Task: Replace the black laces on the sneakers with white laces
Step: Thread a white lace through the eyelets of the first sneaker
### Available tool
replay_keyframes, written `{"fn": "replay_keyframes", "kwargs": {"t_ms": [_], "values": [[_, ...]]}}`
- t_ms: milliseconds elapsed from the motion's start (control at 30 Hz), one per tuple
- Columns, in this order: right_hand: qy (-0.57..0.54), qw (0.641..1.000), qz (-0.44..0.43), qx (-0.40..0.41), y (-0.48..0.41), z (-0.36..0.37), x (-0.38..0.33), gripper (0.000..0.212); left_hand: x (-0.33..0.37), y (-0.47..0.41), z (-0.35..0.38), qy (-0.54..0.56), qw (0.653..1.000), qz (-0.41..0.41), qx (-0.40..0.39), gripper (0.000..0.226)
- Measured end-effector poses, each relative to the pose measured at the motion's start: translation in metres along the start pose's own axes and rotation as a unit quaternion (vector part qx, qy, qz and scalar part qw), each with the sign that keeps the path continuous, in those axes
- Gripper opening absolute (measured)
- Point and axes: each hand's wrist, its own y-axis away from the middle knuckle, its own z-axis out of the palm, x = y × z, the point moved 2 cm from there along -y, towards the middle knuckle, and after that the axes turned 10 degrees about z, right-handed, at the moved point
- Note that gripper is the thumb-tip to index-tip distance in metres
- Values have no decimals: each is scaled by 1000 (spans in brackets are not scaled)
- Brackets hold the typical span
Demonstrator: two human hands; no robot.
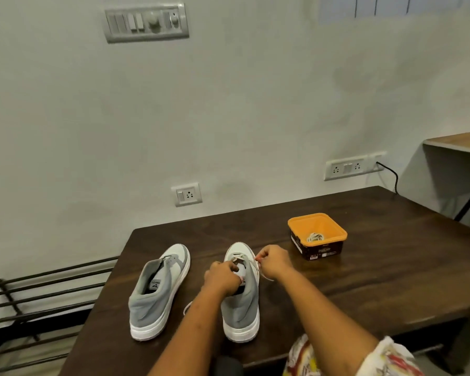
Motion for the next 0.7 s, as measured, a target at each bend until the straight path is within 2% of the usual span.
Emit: {"fn": "replay_keyframes", "kwargs": {"t_ms": [267, 400, 700], "values": [[21, 1000, -13, -11, 34, -18, 13, 19, -2, 44, -22, 32, 999, -22, -21, 29], [17, 1000, -13, 0, 46, -14, 14, 21, -2, 59, -17, 21, 999, -23, -26, 34], [-4, 1000, -2, 28, 46, -13, 12, 17, 9, 44, -7, 0, 1000, -4, 29, 36]]}}
